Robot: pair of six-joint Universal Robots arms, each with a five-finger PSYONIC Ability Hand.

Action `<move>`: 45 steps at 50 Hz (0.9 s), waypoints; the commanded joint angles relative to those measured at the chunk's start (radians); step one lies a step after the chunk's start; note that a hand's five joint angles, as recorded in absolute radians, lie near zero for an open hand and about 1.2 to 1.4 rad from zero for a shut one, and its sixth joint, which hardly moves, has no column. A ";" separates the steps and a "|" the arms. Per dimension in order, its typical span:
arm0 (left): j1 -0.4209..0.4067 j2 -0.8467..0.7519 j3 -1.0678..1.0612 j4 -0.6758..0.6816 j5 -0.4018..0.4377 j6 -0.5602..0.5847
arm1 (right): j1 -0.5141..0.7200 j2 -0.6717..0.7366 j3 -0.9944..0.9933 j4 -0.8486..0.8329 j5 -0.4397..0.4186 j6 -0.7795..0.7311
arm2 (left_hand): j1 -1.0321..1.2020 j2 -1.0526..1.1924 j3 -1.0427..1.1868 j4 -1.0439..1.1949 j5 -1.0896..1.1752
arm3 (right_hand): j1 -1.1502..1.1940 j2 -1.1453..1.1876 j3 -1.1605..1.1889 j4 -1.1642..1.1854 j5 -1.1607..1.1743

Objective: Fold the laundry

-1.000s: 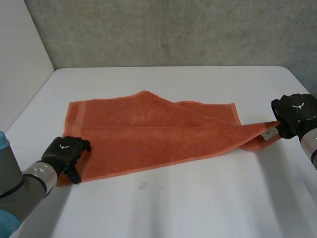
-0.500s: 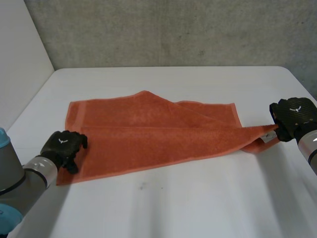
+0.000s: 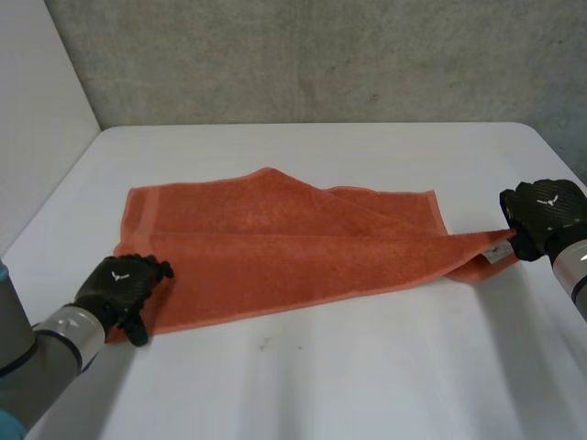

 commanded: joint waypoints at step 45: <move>0.033 -0.145 0.133 0.076 0.013 0.022 | 0.004 0.004 0.003 0.002 -0.006 -0.009 | 0.158 0.160 0.159 0.159 0.161 | 0.421 0.220 0.211 0.203 0.225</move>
